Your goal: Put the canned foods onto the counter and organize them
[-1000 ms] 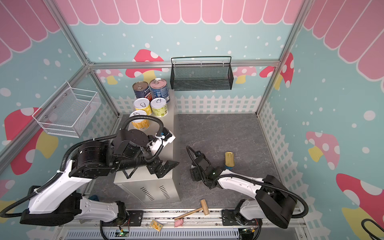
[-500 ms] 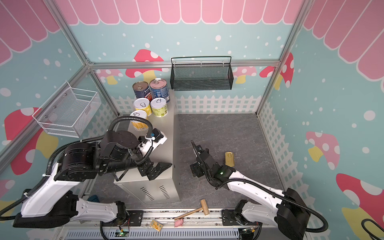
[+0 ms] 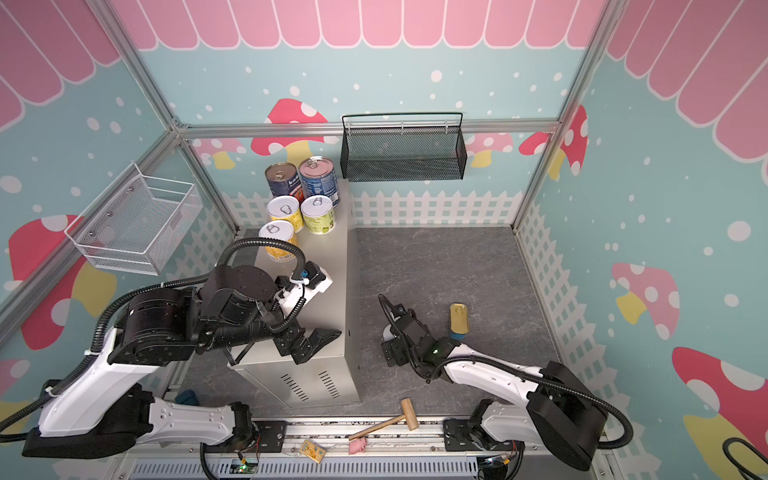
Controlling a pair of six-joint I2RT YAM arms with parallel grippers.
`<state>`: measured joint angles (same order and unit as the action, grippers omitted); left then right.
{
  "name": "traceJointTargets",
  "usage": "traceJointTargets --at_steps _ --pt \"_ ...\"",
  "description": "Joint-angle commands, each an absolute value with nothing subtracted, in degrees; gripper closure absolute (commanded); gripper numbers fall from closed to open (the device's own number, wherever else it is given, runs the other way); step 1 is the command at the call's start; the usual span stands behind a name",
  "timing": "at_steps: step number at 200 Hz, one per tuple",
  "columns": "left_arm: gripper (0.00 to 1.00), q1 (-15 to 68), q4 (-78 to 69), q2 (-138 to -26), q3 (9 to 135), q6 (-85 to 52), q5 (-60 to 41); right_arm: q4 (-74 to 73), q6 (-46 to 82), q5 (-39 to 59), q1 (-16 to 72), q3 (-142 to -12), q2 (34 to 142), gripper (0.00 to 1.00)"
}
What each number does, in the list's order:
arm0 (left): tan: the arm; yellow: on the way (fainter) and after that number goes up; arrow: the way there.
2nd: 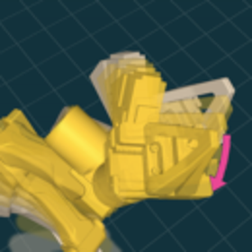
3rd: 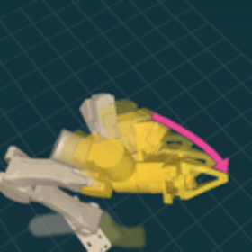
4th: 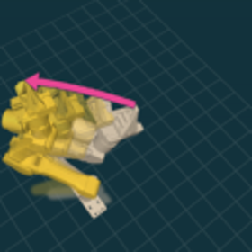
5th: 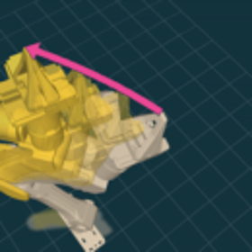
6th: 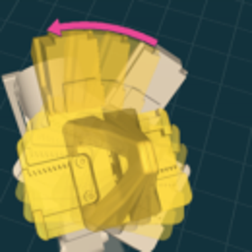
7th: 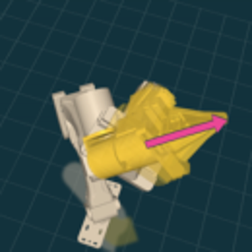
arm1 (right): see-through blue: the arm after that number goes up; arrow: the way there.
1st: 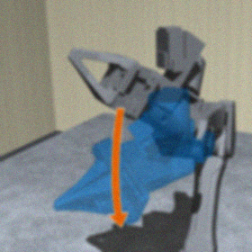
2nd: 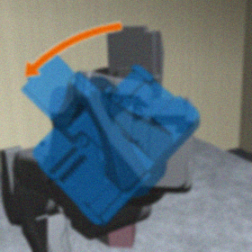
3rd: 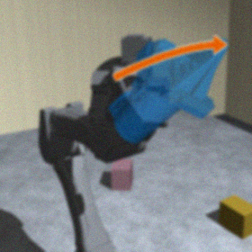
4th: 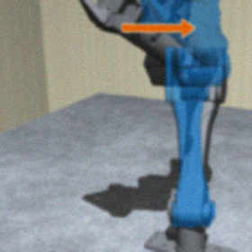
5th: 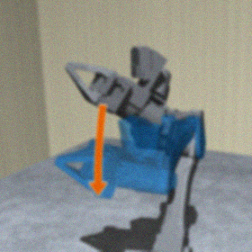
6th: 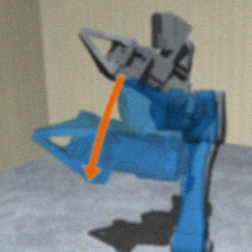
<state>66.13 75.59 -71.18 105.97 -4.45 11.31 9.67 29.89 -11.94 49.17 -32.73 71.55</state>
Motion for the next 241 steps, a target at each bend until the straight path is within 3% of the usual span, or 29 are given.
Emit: traceJointTargets --at_steps 1,99,151,206,241 --pt "0.01 66.36 75.52 -70.88 105.2 -3.78 11.07 3.85 31.9 -11.7 49.03 -32.31 74.68 0.02" --pt "0.01 66.4 75.25 -68.91 103.27 -4.41 12.11 -3.34 29.52 -15.73 49.04 -35.3 80.16 0.22" --pt "0.01 66.43 75.31 -67.38 103.17 -3.9 12.8 2.11 23.84 -16.44 49.01 -39.54 73.92 0.39" --pt "0.01 66.36 75.52 -63.97 101.4 -3.6 15.68 18.33 13.63 -15.29 48.52 -57.52 65.57 0.43" --pt "0.01 66.42 75.81 -61.19 100.2 -4.17 20.08 29.12 7.44 -10.58 48.21 -72.71 66.43 0.43"
